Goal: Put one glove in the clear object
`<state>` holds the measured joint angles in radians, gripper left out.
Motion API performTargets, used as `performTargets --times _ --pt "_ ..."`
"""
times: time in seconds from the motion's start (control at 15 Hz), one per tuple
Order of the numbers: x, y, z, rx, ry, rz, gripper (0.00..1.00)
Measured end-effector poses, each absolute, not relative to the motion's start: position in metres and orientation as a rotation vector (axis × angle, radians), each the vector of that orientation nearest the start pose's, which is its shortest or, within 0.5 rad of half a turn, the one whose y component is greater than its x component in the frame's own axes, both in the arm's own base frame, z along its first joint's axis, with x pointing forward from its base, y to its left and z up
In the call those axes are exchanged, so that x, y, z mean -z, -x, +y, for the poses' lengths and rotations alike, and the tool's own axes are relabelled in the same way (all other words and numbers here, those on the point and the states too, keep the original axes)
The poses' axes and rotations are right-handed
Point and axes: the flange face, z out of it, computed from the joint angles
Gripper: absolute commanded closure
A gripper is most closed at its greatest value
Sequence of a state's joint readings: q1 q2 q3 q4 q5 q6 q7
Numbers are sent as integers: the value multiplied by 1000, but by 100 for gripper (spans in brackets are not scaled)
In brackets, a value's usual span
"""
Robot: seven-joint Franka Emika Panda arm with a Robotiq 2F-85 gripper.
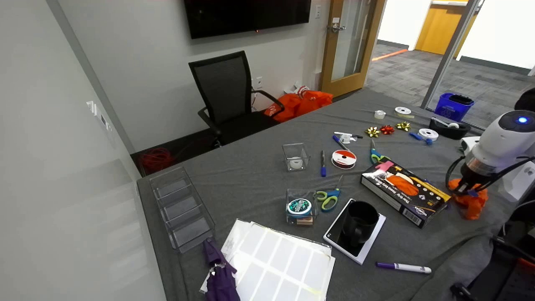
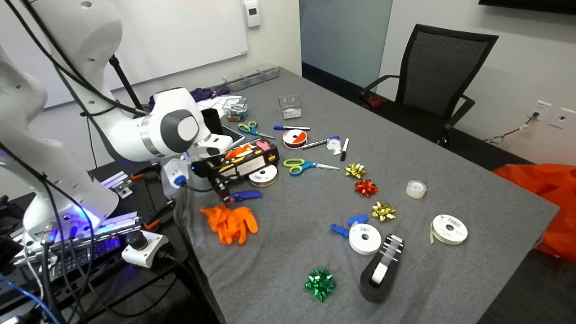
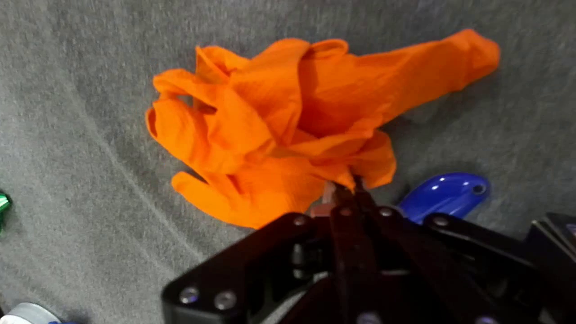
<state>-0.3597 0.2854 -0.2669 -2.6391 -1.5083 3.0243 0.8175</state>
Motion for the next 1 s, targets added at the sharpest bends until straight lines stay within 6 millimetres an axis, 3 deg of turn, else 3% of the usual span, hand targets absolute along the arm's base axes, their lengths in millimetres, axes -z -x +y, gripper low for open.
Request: performTargets --times 0.33,0.6,1.0 --pt "-163 -314 -138 70 3351 -149 100" --pt "-174 -342 -127 111 3305 -113 100" --pt "-190 -379 -92 128 3194 -102 100"
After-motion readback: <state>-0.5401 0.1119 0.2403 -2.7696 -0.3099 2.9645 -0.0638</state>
